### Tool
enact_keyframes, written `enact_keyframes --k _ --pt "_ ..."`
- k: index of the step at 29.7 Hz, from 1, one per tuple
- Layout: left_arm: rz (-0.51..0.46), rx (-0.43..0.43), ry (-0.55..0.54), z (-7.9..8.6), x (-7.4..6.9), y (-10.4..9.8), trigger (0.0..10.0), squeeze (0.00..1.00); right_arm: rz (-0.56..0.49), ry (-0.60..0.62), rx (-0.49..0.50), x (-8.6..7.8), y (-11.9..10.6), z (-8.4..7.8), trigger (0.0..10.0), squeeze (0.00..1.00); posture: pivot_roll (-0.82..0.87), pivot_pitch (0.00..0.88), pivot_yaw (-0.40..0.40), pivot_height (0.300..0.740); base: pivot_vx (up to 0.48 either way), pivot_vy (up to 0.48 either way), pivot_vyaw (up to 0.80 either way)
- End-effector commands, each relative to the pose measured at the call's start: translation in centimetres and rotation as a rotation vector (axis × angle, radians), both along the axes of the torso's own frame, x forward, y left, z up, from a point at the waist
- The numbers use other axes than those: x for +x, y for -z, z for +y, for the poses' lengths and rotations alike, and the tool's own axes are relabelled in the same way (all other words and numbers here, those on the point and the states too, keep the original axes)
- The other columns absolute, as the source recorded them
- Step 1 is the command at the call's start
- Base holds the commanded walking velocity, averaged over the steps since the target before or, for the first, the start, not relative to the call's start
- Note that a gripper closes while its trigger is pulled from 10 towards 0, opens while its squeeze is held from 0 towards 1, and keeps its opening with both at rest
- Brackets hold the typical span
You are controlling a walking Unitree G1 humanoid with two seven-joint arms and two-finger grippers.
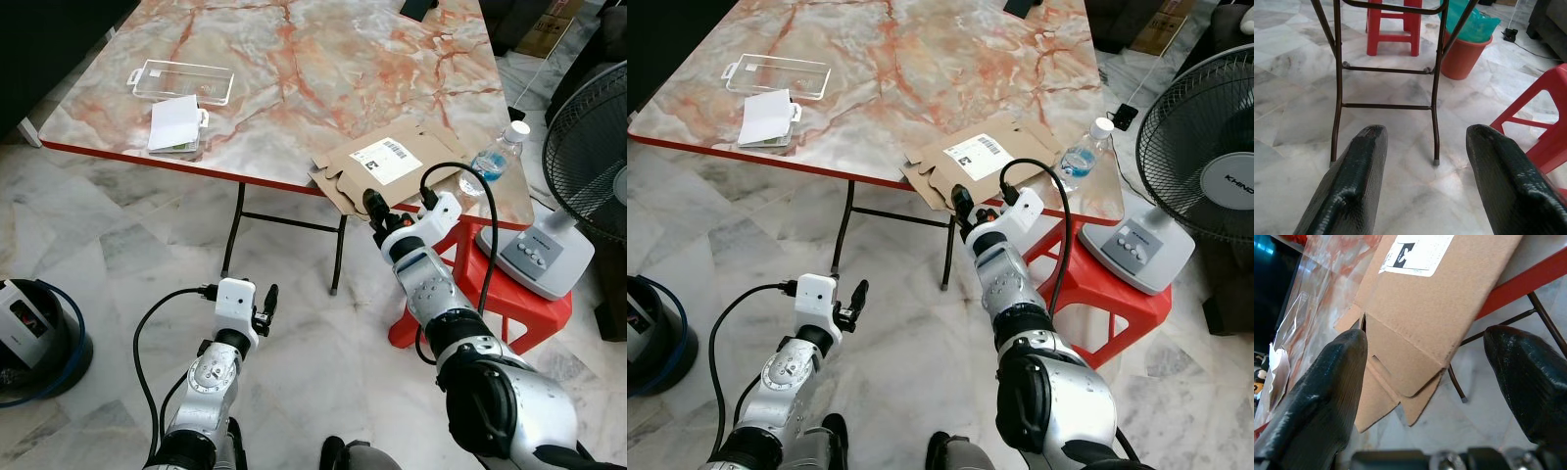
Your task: Picking trash to rubbish bin
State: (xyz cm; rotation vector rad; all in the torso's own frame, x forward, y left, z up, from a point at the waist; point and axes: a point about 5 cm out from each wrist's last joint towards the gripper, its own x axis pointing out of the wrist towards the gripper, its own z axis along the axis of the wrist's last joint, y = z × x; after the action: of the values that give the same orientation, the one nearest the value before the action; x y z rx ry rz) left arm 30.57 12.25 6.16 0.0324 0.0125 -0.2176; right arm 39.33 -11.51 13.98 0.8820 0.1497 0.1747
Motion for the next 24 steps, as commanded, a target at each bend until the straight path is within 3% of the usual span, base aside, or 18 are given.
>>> enact_keyframes --k 1,2,3,24 --pt "0.023 0.004 0.007 -0.23 -0.32 0.44 10.0 0.0 0.001 0.008 0.017 0.09 -0.16 -0.14 10.0 0.0 0.03 0.257 -0.142 0.74 0.0 0.0 0.0" --pt "0.024 0.005 0.008 -0.21 -0.29 0.41 10.0 0.0 0.0 0.008 0.018 0.12 -0.22 -0.14 2.6 0.0 0.03 0.257 -0.14 0.74 0.0 0.0 0.0" --pt "0.025 0.005 0.008 -0.2 -0.28 0.39 10.0 0.0 -0.002 0.008 0.019 0.13 -0.27 -0.15 0.0 0.0 0.03 0.257 -0.14 0.74 0.0 0.0 0.0" --pt "0.037 0.012 0.014 -0.27 -0.08 0.33 10.0 0.0 0.016 -0.012 0.043 -0.1 0.28 0.49 0.0 0.0 0.04 0.246 -0.136 0.74 0.0 0.0 0.0"
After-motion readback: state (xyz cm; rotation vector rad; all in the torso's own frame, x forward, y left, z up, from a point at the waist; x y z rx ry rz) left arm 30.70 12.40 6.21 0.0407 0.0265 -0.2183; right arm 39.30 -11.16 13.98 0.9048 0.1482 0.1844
